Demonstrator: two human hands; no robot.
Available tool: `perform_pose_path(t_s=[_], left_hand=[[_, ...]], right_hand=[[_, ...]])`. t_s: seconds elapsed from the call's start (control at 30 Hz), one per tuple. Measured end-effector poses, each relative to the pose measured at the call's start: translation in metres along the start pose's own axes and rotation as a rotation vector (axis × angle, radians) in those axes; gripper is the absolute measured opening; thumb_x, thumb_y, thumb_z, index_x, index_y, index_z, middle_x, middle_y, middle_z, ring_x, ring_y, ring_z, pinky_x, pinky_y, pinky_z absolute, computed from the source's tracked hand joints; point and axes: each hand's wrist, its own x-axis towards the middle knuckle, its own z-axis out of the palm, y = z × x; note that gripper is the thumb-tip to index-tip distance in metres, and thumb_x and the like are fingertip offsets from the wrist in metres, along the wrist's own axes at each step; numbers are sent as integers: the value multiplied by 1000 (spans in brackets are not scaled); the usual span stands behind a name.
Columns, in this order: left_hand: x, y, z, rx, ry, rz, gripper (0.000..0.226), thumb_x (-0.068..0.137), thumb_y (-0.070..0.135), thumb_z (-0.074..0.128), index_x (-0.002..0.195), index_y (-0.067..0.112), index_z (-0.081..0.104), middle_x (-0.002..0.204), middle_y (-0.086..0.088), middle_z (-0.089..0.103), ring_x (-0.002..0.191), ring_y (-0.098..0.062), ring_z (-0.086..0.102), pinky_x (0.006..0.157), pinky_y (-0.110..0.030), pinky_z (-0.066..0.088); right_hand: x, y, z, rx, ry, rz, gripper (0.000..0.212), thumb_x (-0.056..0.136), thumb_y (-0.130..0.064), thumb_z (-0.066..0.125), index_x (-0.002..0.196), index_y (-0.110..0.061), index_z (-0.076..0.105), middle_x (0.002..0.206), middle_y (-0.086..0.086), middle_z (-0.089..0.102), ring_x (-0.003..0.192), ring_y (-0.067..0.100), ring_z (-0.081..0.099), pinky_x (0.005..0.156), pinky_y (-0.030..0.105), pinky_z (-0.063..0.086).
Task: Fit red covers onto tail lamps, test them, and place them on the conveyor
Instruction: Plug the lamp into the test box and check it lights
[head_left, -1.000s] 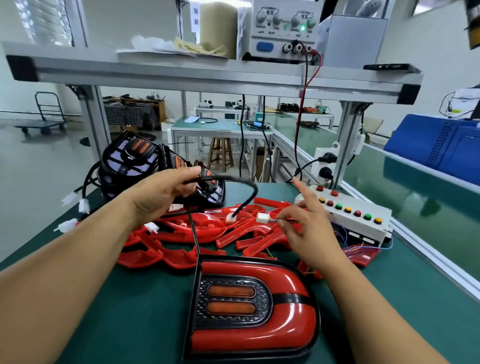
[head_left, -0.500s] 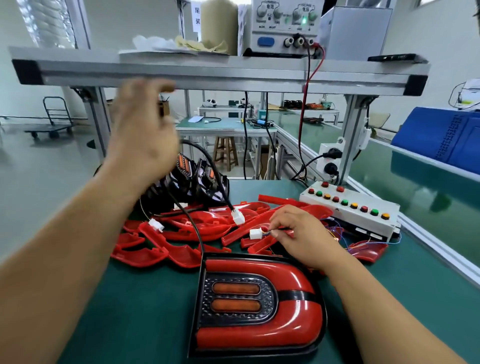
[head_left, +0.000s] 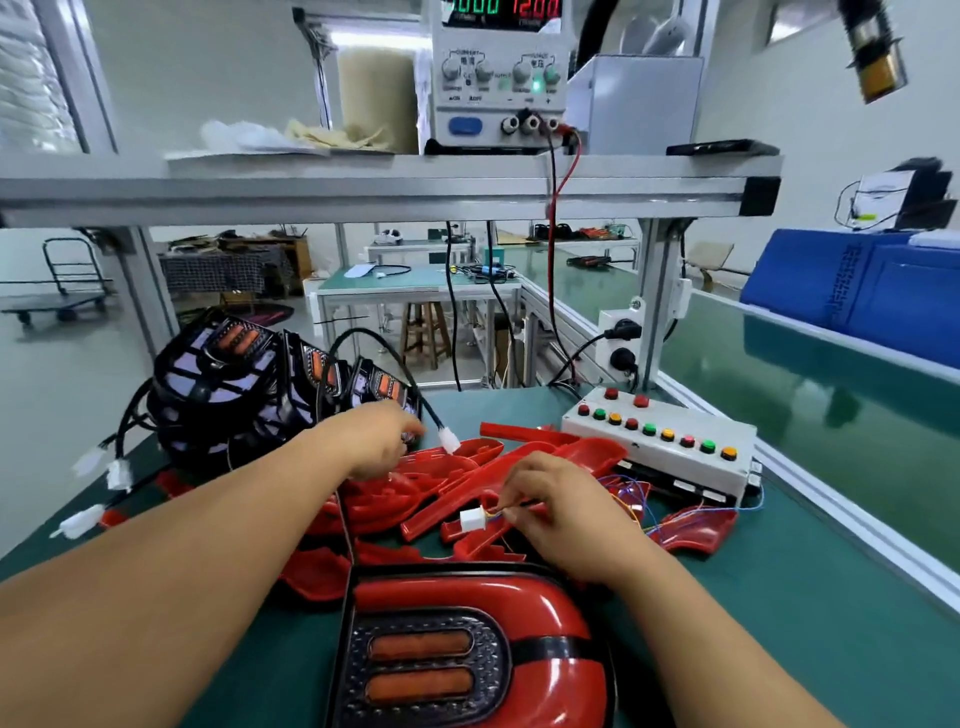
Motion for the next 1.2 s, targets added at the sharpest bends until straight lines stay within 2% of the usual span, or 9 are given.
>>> perform_pose_path(t_s=[0.2, 0.4, 0.57, 0.7, 0.8, 0.87, 1.0, 1.07, 1.2], left_hand=[[15, -10, -16, -16, 296, -60, 46, 94, 8, 52, 136, 25, 54, 140, -5, 51, 124, -26, 51, 100, -34, 42], [45, 18, 2, 72, 143, 56, 56, 94, 4, 46, 146, 26, 44, 150, -3, 45, 138, -25, 38, 112, -37, 34], [52, 23, 22, 141, 60, 8, 61, 97, 2, 39, 148, 36, 36, 150, 3, 42, 145, -21, 25, 117, -59, -4], [48, 18, 22, 49, 143, 55, 32, 98, 23, 54, 126, 39, 54, 124, 7, 55, 133, -18, 38, 114, -62, -10], [41, 16, 13, -56, 223, 170, 25, 94, 38, 60, 119, 34, 59, 116, 7, 62, 121, -17, 53, 116, -44, 15], [31, 17, 4, -182, 280, 250, 33, 93, 37, 63, 124, 29, 58, 111, 5, 66, 103, -17, 60, 97, -33, 40], [-5, 18, -11, -371, 397, 321, 22, 87, 38, 70, 99, 31, 53, 82, 14, 62, 76, -16, 58, 70, -29, 42], [-28, 16, -17, -433, 400, 363, 12, 86, 37, 71, 91, 32, 62, 82, 14, 66, 79, -9, 62, 72, -27, 46], [-68, 10, -16, -401, 416, 397, 24, 93, 32, 63, 109, 18, 73, 92, 2, 65, 89, -11, 56, 83, -27, 44]], right_hand=[[1, -1, 2, 32, 1, 30, 8, 90, -22, 62, 92, -22, 70, 106, -12, 58, 102, 9, 55, 95, 41, 45], [0, 1, 3, 12, 3, 43, 10, 91, -24, 60, 95, -24, 69, 107, -13, 57, 103, 9, 54, 98, 42, 44], [3, 1, 2, -36, 18, 27, 11, 90, -21, 60, 95, -25, 69, 103, -12, 58, 101, 10, 54, 93, 38, 45], [2, 0, 3, -47, 23, 24, 9, 90, -21, 60, 92, -25, 67, 99, -12, 61, 98, 11, 54, 90, 38, 44], [1, -1, 3, -24, 55, 43, 8, 92, -22, 59, 93, -25, 66, 96, -11, 64, 97, 13, 54, 91, 38, 41], [1, -1, 3, 6, 110, 42, 7, 91, -21, 60, 92, -23, 67, 93, -10, 66, 93, 14, 56, 89, 39, 43], [0, -1, 0, 78, 207, 66, 8, 90, -18, 62, 90, -23, 68, 92, -10, 67, 93, 14, 58, 87, 43, 45], [-1, -2, -1, 110, 252, 70, 10, 90, -16, 63, 91, -23, 69, 93, -11, 67, 94, 15, 60, 87, 46, 46], [-3, -7, -3, 125, 289, 59, 10, 91, -14, 64, 93, -22, 70, 88, -21, 59, 93, 14, 60, 89, 50, 47]])
